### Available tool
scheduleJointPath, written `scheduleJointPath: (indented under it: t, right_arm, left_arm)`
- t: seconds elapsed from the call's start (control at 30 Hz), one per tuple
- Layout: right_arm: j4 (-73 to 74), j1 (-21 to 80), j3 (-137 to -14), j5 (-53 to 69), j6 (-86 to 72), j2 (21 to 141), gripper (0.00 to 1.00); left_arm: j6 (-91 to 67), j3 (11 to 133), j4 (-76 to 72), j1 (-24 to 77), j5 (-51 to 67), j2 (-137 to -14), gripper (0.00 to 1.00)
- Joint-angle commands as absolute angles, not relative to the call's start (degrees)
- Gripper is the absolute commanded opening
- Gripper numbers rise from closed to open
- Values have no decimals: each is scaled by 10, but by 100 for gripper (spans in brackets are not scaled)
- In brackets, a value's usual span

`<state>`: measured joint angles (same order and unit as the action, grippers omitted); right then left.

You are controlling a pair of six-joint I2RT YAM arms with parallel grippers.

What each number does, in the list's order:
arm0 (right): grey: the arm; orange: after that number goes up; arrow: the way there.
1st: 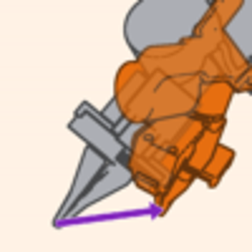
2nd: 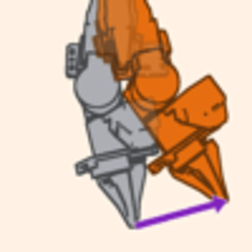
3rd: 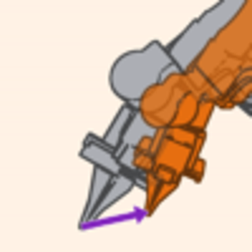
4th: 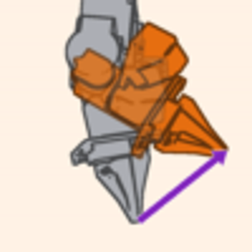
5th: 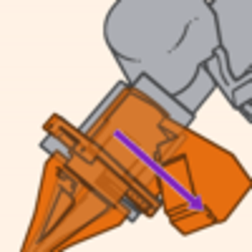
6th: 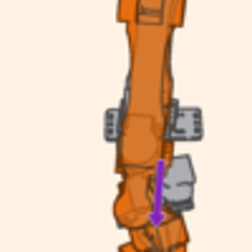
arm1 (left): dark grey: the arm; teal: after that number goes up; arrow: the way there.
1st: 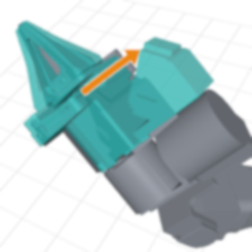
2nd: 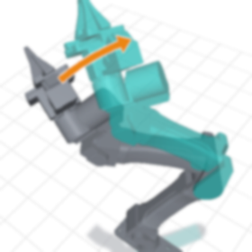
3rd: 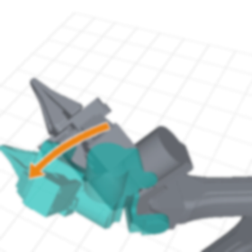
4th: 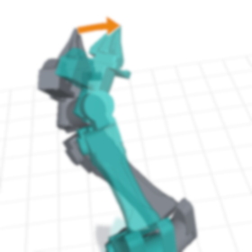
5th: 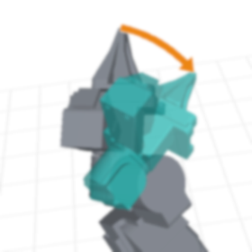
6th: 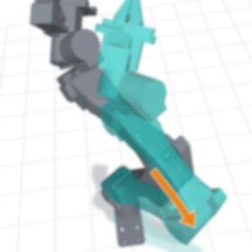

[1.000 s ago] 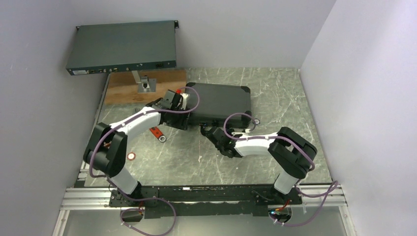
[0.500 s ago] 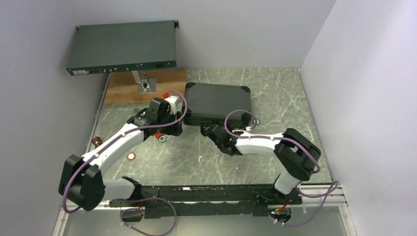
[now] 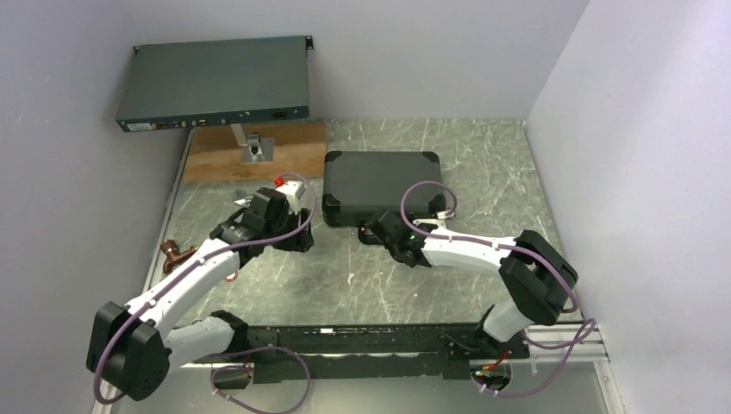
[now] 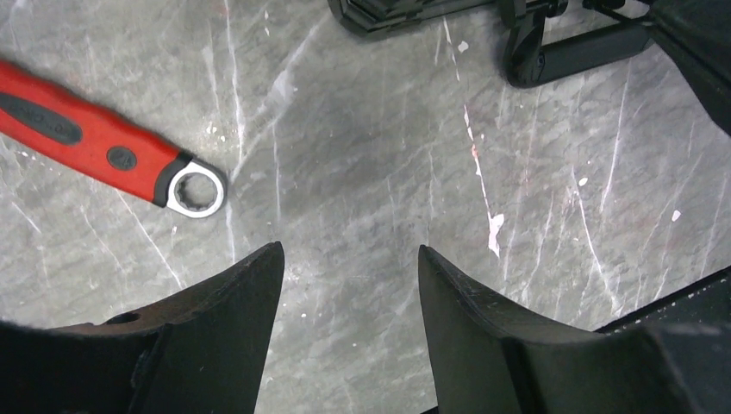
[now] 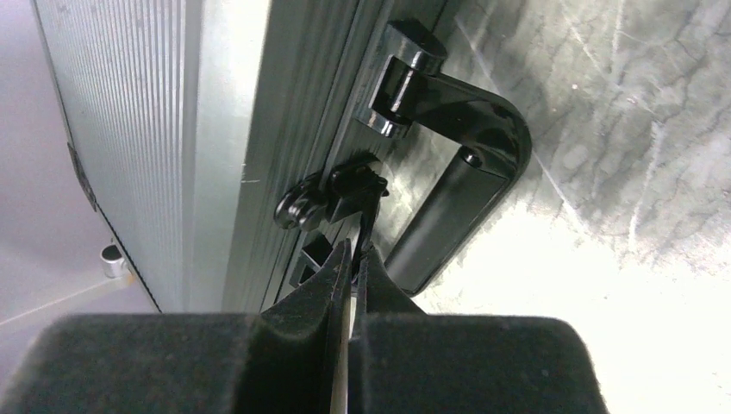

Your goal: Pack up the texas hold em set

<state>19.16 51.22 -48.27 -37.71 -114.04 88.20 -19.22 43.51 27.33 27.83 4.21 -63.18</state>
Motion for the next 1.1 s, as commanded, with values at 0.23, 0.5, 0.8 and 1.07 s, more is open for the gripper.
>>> scheduleJointPath:
  t: [0.23,0.5,0.8,1.07]
  right_arm:
    - [113,499,-592,-439,-1015,871,4]
    - [109,486,-601,-436,-1013,878,7]
    - [93,475,-633,-414,-853,849,7]
    - [78,375,-588,-268,-700,809,8]
  left_arm:
    - [-230,361,278,280,45,-528,65]
    - [-236,341,227,284,87,-540,65]
    - [-237,373,206,312,95,-578,65]
    - [-230,373,216,315,89,-548,69]
